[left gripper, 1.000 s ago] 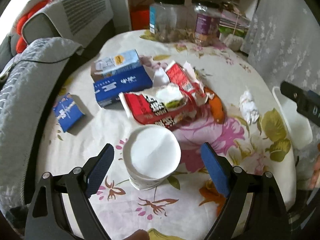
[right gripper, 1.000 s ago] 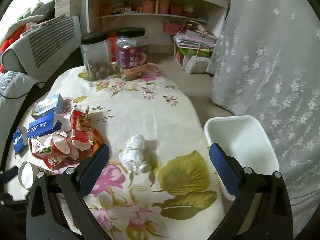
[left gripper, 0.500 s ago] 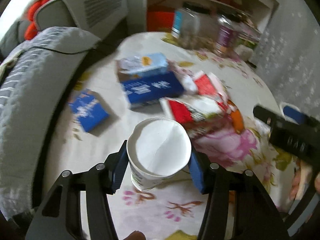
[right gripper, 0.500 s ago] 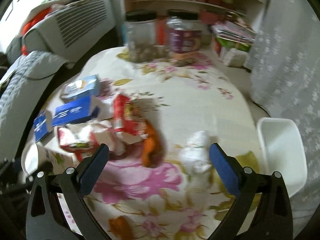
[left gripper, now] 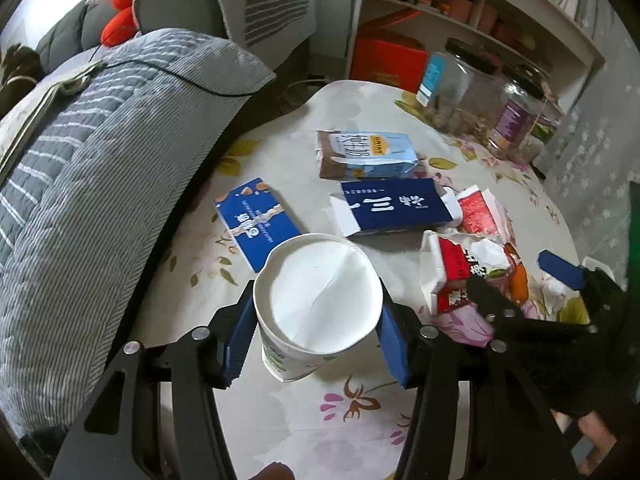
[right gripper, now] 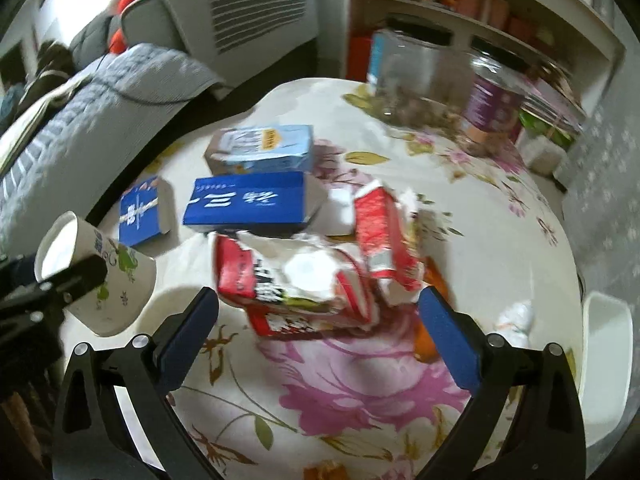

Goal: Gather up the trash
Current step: 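Grasp the white paper cup with the left gripper while the right grasps the red wrapper, then carry the paper cup and red wrapper in both grippers to the white bin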

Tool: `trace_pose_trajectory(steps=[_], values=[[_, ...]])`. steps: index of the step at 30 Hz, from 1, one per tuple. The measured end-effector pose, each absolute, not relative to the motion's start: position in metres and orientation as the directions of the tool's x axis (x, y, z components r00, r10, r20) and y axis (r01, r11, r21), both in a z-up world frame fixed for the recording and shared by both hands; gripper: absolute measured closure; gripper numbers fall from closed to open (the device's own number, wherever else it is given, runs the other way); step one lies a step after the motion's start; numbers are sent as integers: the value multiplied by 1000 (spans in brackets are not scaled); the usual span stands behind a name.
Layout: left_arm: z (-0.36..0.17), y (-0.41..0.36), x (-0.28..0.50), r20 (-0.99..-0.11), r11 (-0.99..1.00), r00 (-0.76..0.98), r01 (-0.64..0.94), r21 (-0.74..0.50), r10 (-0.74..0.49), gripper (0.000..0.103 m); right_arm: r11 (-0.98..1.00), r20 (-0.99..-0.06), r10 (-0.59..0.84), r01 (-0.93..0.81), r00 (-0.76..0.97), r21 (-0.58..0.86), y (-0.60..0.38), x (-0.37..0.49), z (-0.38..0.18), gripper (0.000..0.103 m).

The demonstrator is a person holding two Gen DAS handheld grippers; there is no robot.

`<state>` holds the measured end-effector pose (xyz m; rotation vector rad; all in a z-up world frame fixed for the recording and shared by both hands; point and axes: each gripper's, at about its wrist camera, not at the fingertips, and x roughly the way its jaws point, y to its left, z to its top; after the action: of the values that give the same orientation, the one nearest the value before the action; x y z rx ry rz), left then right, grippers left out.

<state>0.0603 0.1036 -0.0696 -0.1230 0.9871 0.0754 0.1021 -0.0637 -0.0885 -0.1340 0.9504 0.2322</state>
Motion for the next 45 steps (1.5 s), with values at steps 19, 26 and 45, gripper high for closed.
trace_pose_trajectory(steps=[19, 26, 45], values=[[-72, 124, 59, -839, 983, 544, -148, -104, -7, 48, 973, -855, 53, -219, 516, -71, -35, 122, -120, 14], [-69, 124, 59, -831, 981, 557, -161, -104, 3, 48, 980, -820, 107, -201, 563, -10, -48, 117, -104, 16], [-48, 79, 58, -784, 993, 621, -87, -85, -13, 48, 992, -754, 96, -128, 650, 15, -103, 98, -62, 16]])
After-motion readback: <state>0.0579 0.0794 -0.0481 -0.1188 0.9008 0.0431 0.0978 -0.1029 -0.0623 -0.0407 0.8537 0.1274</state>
